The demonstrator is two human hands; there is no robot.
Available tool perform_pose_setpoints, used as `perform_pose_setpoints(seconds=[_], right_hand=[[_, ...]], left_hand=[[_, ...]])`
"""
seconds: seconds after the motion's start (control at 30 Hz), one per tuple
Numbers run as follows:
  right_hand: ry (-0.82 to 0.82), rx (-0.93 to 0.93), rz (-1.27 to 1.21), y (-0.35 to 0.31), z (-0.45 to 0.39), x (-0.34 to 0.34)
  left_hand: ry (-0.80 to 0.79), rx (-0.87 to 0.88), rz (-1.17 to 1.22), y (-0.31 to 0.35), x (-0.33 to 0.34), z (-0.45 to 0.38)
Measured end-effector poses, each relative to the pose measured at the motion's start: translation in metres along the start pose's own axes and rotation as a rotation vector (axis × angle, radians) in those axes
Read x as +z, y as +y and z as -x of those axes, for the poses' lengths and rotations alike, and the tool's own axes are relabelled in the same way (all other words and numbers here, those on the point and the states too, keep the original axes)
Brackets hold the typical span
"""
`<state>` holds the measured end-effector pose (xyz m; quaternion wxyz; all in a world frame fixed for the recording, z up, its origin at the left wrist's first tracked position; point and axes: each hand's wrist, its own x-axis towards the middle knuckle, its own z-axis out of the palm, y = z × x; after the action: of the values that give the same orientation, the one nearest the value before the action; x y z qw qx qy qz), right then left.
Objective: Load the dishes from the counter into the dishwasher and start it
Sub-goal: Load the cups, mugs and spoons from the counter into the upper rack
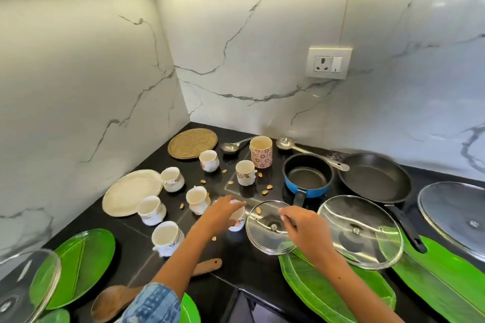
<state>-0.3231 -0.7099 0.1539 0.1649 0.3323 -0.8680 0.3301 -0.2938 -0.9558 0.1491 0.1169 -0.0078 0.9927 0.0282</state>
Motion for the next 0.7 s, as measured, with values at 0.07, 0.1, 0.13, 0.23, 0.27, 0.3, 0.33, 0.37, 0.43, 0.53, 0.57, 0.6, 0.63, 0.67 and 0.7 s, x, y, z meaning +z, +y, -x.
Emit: perform_pose_setpoints(seconds=[0.07,0.1,0.13,0.23,0.27,0.3,0.33,0.37,0.43,0.53,0.57,0.6,0.63,0.67,0.7], right_hand=[[0.021,0.027,0.013,0.000,0.005,-0.004],[0.030,0.043,0.019,-0.001,0.007,-0.007],[0.040,0.056,0.023,-0.001,0.011,-0.010],[0.091,0.056,0.009,-0.002,0.024,-0.020],[0.106,0.054,-0.006,-0.003,0.029,-0.024],[0.122,0.058,-0.016,-0.004,0.036,-0.029],[0.137,0.061,-0.017,-0.005,0.044,-0.035],[0.150,0.066,-0.013,-0.005,0.054,-0.043],[0.187,0.070,-0.001,-0.003,0.076,-0.060],[0.279,0.088,0.018,0.005,0.129,-0.101],[0.312,0.108,0.021,0.008,0.153,-0.119],[0.340,0.127,0.013,0.011,0.175,-0.135],[0.359,0.153,0.007,0.015,0.205,-0.155],[0.364,0.170,0.013,0.020,0.236,-0.175],[0.356,0.182,0.034,0.024,0.268,-0.193]], left_hand=[[0.016,-0.013,0.012,-0.003,-0.003,0.004],[0.043,-0.020,0.027,-0.005,-0.007,0.007],[0.077,-0.025,0.049,-0.006,-0.012,0.012],[0.205,-0.012,0.103,0.002,-0.038,0.033],[0.239,0.002,0.100,0.010,-0.047,0.041],[0.263,0.021,0.086,0.021,-0.055,0.050],[0.287,0.046,0.074,0.035,-0.062,0.060],[0.313,0.076,0.074,0.052,-0.066,0.070],[0.391,0.161,0.100,0.087,-0.069,0.086],[0.428,0.322,0.162,0.156,-0.059,0.109],[0.415,0.370,0.187,0.184,-0.051,0.117],[0.407,0.417,0.209,0.208,-0.043,0.123],[0.402,0.477,0.225,0.240,-0.033,0.132],[0.401,0.536,0.243,0.272,-0.022,0.141],[0.383,0.585,0.266,0.305,-0.011,0.152]])
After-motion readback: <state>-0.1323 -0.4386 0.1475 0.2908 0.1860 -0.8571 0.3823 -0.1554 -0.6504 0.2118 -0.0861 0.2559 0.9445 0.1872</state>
